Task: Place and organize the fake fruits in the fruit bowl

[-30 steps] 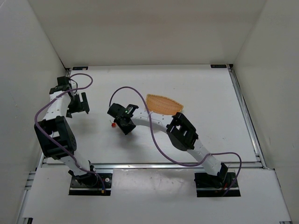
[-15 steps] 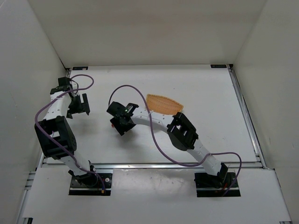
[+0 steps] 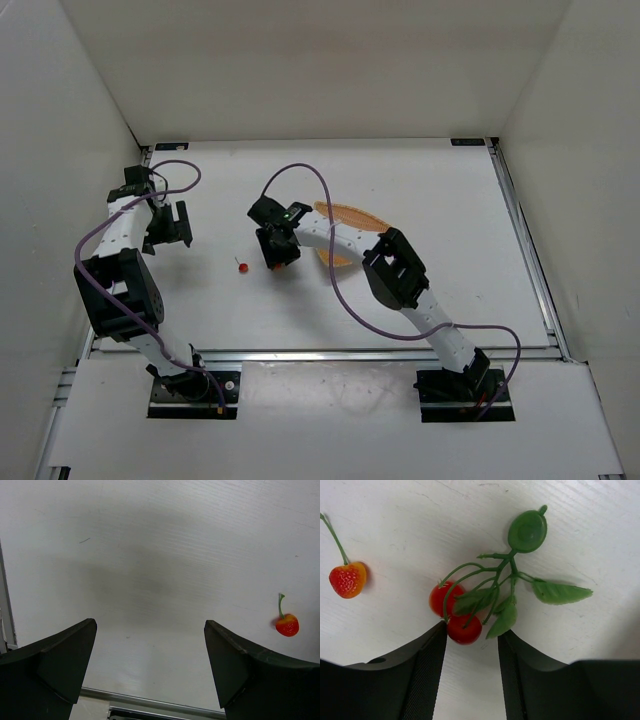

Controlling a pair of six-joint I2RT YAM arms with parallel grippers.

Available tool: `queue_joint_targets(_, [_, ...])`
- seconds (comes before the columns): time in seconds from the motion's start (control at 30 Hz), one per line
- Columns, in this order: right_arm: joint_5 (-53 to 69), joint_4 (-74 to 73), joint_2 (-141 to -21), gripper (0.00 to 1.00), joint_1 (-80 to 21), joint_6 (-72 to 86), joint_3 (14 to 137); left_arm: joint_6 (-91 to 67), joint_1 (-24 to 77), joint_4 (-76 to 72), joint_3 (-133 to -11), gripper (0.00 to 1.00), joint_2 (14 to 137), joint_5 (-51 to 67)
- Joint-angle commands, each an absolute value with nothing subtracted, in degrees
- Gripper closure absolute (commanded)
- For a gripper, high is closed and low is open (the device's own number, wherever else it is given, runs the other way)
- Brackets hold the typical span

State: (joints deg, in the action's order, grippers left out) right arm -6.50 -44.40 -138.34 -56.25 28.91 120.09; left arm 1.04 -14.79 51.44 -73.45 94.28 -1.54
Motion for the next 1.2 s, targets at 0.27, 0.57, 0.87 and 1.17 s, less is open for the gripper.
queue_joint_targets(0.27, [-10.63,-43.07,-140.1,0.52,-57.22,30.15,122.6,1.85,-14.5,51.5,-72.33,0.0,92.29,-2.11])
queue_joint_targets(0.57, [-12.65,-43.07,-141.76,0.57,-57.22,30.15,123.22,2.37,-14.5,51.5,-71.81,0.0,92.81,-2.11])
queue_joint_targets(0.87, [-11.6,-42.54,-141.77,0.73,-57.22,30.15,123.75,2.9,-14.5,51.5,-71.81,0.0,92.81,-2.11])
queue_joint_targets(1.17, [-13.61,-41.76,-128.87,0.77,-57.22,29.62,120.34,4.75,-11.52,51.34,-69.97,0.0,90.36,-4.21])
